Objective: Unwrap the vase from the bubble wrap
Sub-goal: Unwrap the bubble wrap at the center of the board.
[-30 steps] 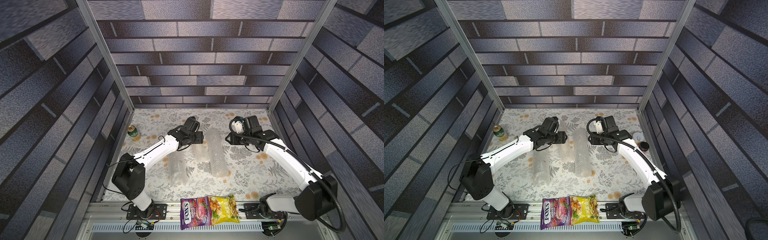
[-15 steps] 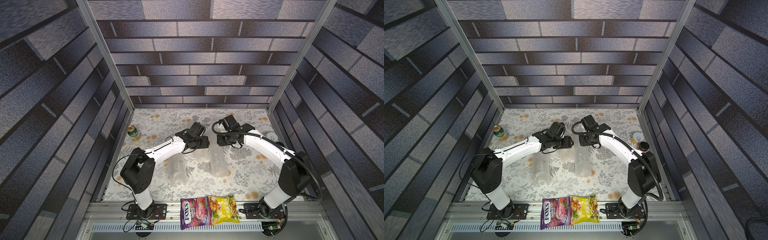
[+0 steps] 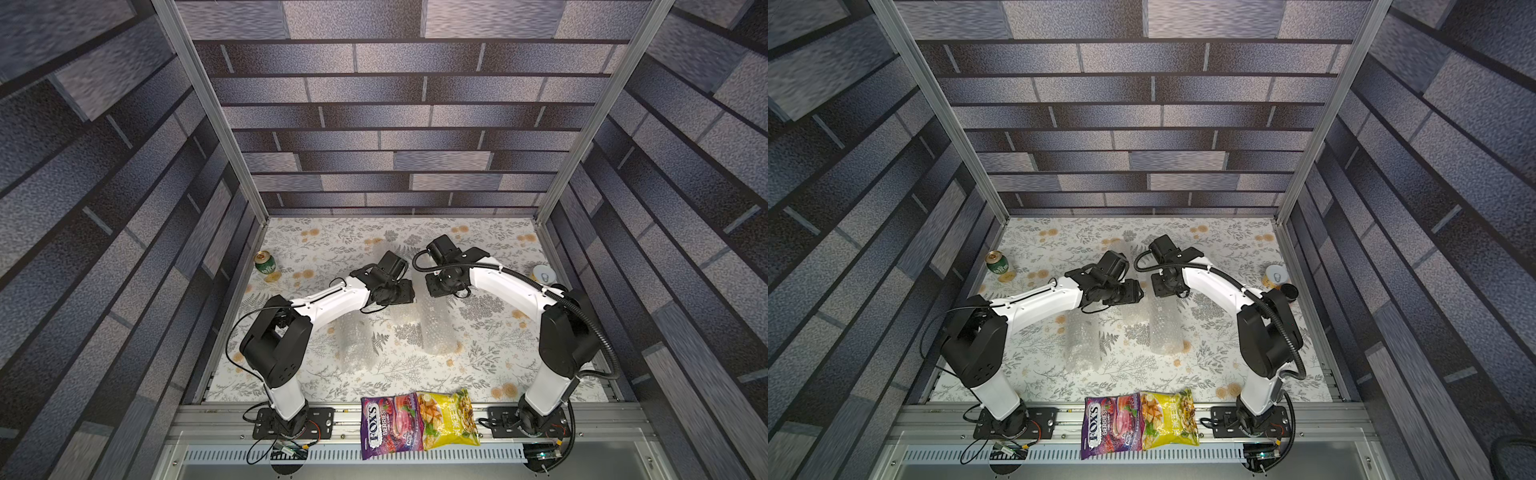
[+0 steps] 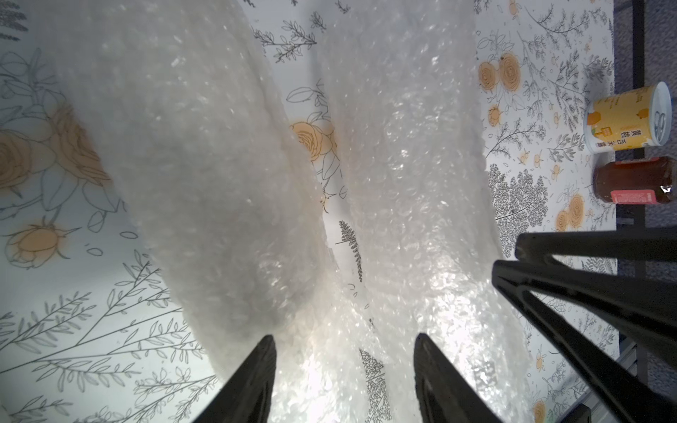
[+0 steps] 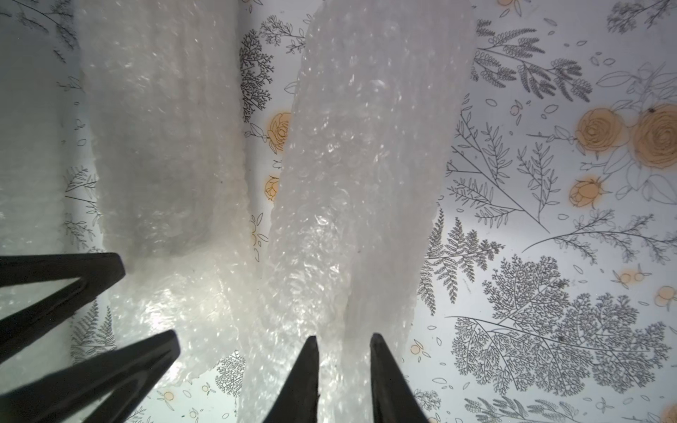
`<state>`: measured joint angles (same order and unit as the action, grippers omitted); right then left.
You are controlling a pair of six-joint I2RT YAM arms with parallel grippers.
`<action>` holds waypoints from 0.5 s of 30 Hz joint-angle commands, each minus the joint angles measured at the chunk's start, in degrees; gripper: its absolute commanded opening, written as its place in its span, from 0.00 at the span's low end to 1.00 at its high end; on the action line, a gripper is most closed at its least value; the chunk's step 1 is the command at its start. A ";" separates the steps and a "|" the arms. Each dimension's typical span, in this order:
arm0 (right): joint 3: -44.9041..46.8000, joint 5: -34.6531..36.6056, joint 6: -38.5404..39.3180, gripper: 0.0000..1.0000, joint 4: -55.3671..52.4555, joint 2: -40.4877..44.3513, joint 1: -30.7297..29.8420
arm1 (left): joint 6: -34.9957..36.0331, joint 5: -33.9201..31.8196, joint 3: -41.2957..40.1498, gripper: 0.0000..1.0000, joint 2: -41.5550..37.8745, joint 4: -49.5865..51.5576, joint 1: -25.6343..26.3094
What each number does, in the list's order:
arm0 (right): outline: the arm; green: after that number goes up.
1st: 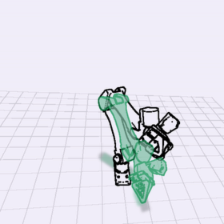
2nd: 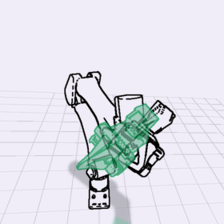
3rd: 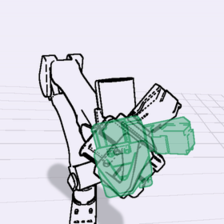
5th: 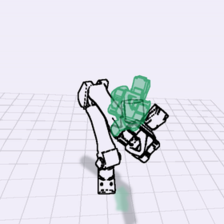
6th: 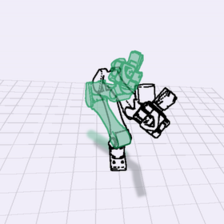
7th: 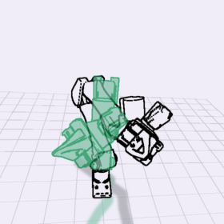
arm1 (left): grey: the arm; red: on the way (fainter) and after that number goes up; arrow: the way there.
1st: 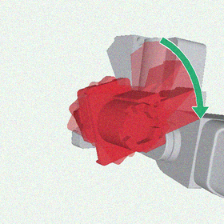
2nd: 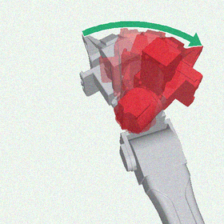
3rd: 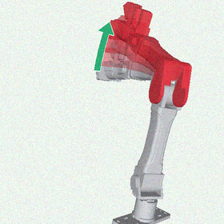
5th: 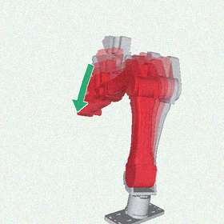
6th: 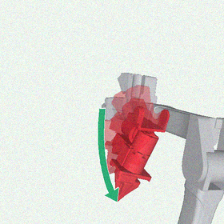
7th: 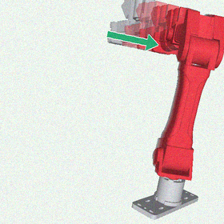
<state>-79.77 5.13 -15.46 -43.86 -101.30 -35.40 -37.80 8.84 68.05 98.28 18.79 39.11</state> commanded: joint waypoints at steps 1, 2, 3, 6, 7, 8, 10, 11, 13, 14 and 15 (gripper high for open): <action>-1.23 3.24 -0.99 0.26 -2.55 -1.25 -0.46 | -0.34 0.15 -0.40 0.62 -2.40 -0.50 0.57; -1.10 4.01 -1.12 0.26 -2.64 -1.27 -0.46 | -0.29 0.12 -0.14 0.62 -2.17 -0.33 0.78; -1.01 4.48 -1.14 0.26 -2.64 -1.35 -0.46 | -0.34 0.25 0.07 0.62 -1.95 -0.28 0.94; -0.86 5.59 -1.01 0.26 -2.73 -1.75 -0.46 | 0.02 0.63 1.38 0.62 -1.05 0.06 1.53; -0.85 5.79 -1.03 0.26 -2.73 -1.96 -0.46 | 0.17 0.80 2.11 0.62 -0.55 0.39 1.77; -0.83 6.06 -0.98 0.25 -2.81 -2.14 -0.46 | 0.42 0.85 2.90 0.62 0.11 0.97 2.00; -0.54 6.42 -1.26 0.25 -2.66 -2.16 -0.46 | 0.84 0.83 4.65 0.62 1.30 2.05 2.59; -0.27 6.77 -1.52 0.24 -2.49 -1.92 -0.45 | 1.17 0.67 5.61 0.62 1.99 2.69 2.96; 0.24 7.13 -1.66 0.23 -2.04 -1.34 -0.51 | 1.74 0.45 7.77 0.62 3.38 4.27 3.65; 0.51 7.50 -1.82 0.23 -1.86 -1.04 -0.48 | 2.06 0.23 9.07 0.62 4.16 5.17 4.15; 0.70 7.66 -1.81 0.23 -1.76 -0.80 -0.46 | 2.39 -0.03 10.08 0.61 4.86 5.81 4.42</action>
<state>-79.75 10.72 -16.14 -44.80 -102.52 -35.40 -37.47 9.02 74.65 101.34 20.86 42.57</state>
